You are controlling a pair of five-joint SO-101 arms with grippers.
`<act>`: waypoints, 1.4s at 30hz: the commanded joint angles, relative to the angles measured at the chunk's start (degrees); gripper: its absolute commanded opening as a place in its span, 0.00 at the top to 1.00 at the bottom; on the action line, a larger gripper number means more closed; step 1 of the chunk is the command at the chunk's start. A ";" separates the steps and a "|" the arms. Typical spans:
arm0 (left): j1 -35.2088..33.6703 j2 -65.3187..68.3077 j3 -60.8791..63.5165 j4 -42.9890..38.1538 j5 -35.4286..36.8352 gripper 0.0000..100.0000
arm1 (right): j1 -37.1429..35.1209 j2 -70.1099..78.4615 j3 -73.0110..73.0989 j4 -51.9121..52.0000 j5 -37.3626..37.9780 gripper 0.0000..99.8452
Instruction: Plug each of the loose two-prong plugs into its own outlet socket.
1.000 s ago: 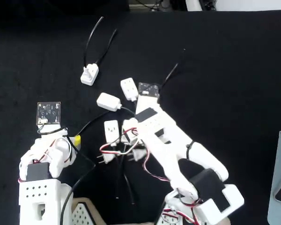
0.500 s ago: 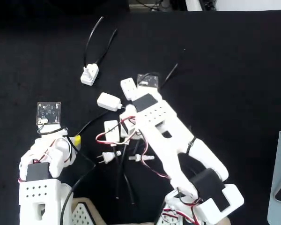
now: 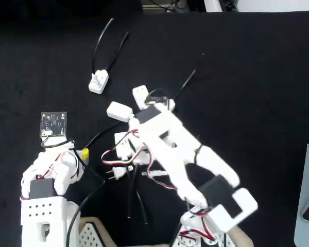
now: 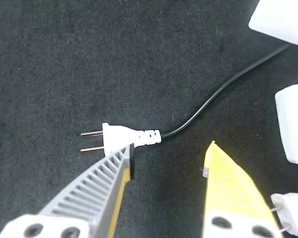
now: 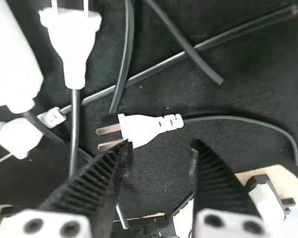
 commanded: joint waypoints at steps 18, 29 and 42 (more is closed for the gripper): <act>-0.40 -0.62 -0.48 -1.05 -0.53 0.76 | -2.81 12.09 -0.92 -8.26 -2.02 0.97; -0.40 -0.62 -0.48 -1.05 -0.53 0.76 | -2.55 8.31 -1.63 -7.38 0.88 0.99; -0.48 -0.62 -0.48 -1.05 -0.53 0.76 | -0.97 -17.36 -1.36 -0.44 8.70 0.99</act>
